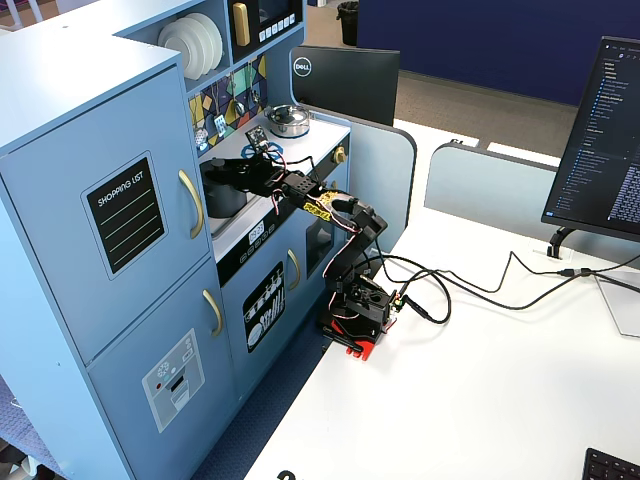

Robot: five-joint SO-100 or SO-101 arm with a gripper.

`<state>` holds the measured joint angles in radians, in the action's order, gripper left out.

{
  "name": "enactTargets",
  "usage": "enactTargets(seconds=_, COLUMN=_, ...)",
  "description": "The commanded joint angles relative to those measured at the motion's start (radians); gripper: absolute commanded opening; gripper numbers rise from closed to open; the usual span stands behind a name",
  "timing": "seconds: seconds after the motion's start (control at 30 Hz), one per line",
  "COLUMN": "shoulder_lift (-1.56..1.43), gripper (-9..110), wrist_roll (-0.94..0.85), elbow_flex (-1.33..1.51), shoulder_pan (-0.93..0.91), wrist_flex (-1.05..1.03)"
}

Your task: Take off the lid from the gray recipient and place it on the counter

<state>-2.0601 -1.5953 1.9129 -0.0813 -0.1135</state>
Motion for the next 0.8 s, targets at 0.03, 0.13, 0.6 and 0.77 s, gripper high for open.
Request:
enactTargets(seconds=0.03, shoulder_lift=0.006, gripper=11, wrist_roll=-0.011, elbow_flex=-0.054, shoulder_pan=0.025, wrist_flex=0.023)
enactTargets(seconds=0.13, shoulder_lift=0.002, gripper=0, wrist_roll=-0.026, elbow_flex=-0.049, shoulder_pan=0.037, wrist_flex=0.029)
enactTargets(seconds=0.6, shoulder_lift=-0.083, gripper=0, wrist_roll=-0.081, elbow_flex=-0.183, shoulder_pan=0.061, wrist_flex=0.015)
enactTargets(seconds=0.77, shoulder_lift=-0.118, gripper=0, wrist_roll=-0.077, elbow_flex=-0.189, shoulder_pan=-0.020, wrist_flex=0.002)
